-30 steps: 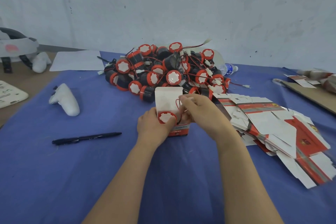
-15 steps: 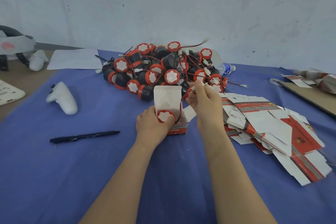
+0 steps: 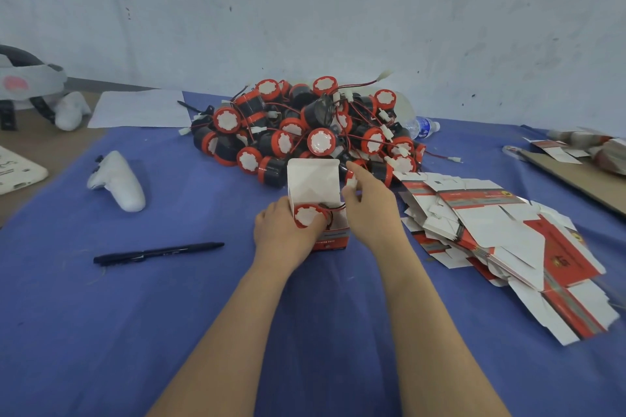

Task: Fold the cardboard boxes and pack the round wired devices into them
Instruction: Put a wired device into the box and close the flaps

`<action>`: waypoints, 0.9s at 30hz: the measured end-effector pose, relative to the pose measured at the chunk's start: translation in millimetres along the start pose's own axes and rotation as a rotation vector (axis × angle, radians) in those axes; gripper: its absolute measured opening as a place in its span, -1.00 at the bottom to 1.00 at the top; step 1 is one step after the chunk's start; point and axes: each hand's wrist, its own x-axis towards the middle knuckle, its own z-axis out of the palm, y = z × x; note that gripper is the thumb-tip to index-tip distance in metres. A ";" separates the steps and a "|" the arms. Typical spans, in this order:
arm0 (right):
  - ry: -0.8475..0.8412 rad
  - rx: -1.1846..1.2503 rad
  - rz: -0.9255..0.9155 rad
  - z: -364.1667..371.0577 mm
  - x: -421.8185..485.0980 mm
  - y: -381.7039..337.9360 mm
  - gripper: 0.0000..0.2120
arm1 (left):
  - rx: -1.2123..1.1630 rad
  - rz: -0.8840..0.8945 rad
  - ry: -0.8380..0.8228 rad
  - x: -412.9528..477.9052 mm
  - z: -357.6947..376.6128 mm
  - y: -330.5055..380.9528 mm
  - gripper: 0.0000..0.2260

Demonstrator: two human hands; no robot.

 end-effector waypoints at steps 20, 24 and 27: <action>-0.069 -0.376 -0.106 10.9 -0.9 6.4 -0.83 | 0.004 0.009 0.021 -0.8 1.5 0.5 -0.59; -0.040 -0.350 -0.113 16.0 -3.4 6.5 -0.86 | -0.022 0.004 0.048 -1.9 1.2 1.1 -0.59; -0.103 -0.331 -0.096 11.1 -1.7 6.5 -0.81 | -0.025 0.000 0.055 -2.2 0.8 0.4 -0.59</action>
